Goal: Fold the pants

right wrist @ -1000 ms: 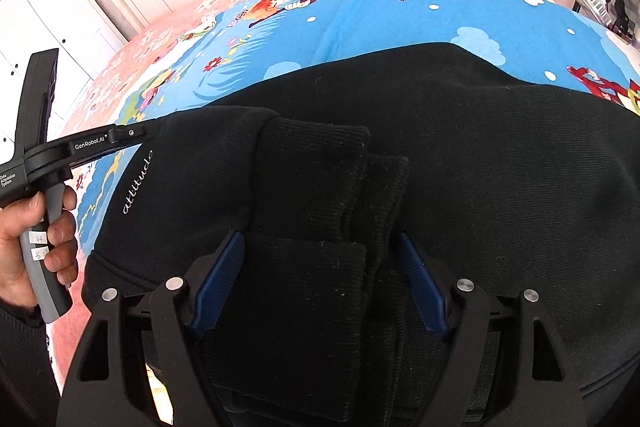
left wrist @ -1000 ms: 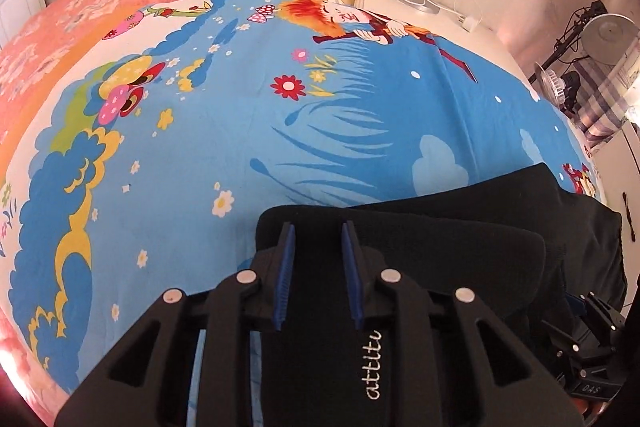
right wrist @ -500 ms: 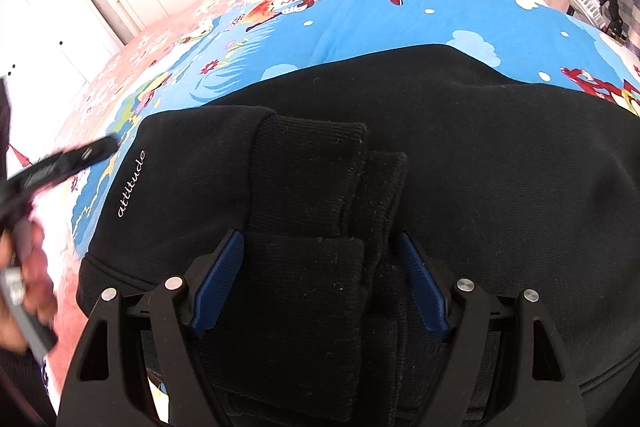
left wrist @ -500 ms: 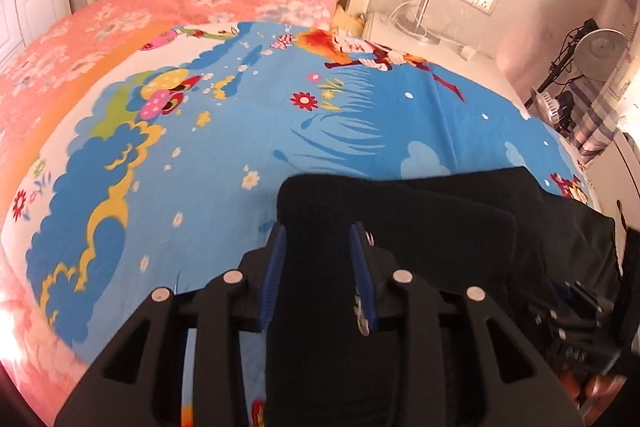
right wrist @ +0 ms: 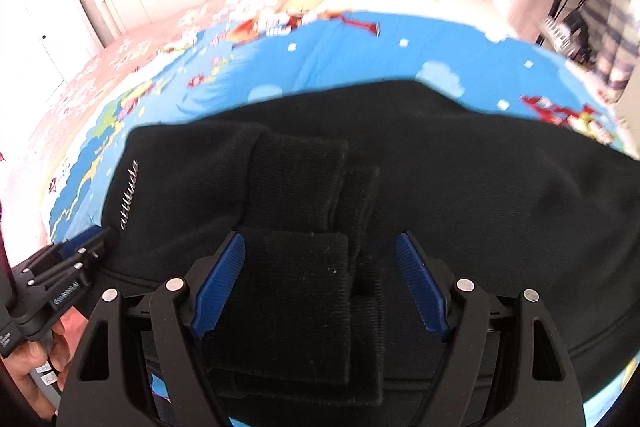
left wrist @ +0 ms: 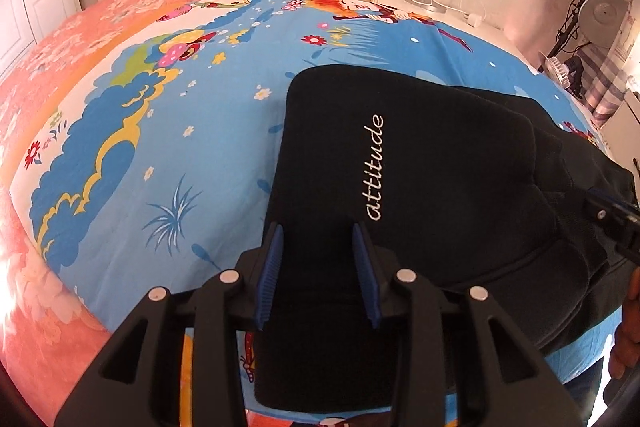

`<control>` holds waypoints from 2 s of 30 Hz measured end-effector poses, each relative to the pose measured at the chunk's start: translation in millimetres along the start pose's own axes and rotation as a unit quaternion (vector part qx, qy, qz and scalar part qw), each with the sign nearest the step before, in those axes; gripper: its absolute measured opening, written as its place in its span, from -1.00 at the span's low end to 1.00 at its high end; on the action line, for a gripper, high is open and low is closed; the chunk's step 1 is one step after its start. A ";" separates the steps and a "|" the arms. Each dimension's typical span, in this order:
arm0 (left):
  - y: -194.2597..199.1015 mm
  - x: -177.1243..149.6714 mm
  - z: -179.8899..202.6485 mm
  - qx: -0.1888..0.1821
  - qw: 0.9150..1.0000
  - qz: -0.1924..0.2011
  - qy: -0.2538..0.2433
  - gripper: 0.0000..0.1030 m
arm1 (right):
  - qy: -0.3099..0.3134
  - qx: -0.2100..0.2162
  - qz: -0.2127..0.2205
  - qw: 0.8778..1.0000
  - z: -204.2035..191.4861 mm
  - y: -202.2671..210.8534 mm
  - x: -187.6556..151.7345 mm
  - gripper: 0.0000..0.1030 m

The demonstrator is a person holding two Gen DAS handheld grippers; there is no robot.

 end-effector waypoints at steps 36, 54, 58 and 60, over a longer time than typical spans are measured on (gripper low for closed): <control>-29.0 90.7 -2.0 -0.052 0.999 -0.001 0.009 -0.64 | 0.062 -0.063 -0.013 0.996 -50.6 -41.6 -4.3 0.39; -10.3 66.5 -14.4 -0.062 0.997 0.001 0.048 -0.62 | 0.057 -0.061 -0.010 0.996 -48.9 -43.5 -3.9 0.41; 7.6 22.4 -20.3 -0.065 0.995 -0.002 0.071 -0.51 | 0.059 -0.062 -0.008 0.996 -49.5 -43.1 -4.2 0.41; 7.9 2.2 -22.2 -0.070 0.995 -0.006 0.074 -0.43 | 0.059 -0.062 -0.007 0.996 -50.0 -43.0 -4.4 0.41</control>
Point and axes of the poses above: each gripper's, at about its wrist camera, not at the fingertips, and y roughly against the way its jaws point, z to its right, x to its top, the point moved 6 cm from there along -y, roughly the way its jaws point, and after that the axes turned 14 degrees about -x, right-handed, at the moved point
